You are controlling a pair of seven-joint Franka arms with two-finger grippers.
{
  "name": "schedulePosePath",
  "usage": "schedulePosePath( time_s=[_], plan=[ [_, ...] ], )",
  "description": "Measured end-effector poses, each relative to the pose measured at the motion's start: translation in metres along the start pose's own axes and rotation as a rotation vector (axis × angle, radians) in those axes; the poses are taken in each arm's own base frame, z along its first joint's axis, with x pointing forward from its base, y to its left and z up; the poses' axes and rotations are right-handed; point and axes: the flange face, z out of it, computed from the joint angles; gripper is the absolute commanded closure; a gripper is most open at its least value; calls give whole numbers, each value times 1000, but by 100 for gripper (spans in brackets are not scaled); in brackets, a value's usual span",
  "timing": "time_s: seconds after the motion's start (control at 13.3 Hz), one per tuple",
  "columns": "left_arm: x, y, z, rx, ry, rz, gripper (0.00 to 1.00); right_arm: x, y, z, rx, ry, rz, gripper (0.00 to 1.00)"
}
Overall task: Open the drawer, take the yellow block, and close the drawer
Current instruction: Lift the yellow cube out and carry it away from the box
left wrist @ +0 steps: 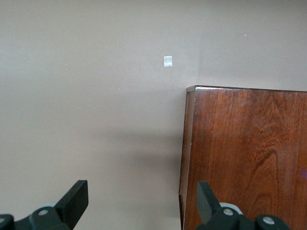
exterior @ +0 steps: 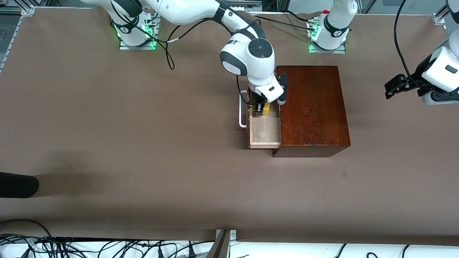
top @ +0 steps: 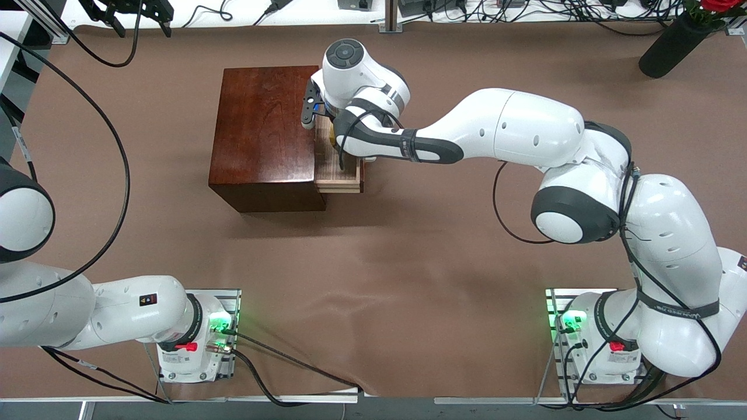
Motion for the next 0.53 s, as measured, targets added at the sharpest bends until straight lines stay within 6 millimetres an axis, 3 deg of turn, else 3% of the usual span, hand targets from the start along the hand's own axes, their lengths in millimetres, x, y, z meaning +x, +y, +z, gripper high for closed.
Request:
schedulePosePath(
  time_s=[0.38,0.53],
  plan=[
    [0,0,0,0,0,0,0,10,1,-47,7,-15,6,100],
    [0,0,0,0,0,0,0,0,15,-64,24,-29,36,100]
  ],
)
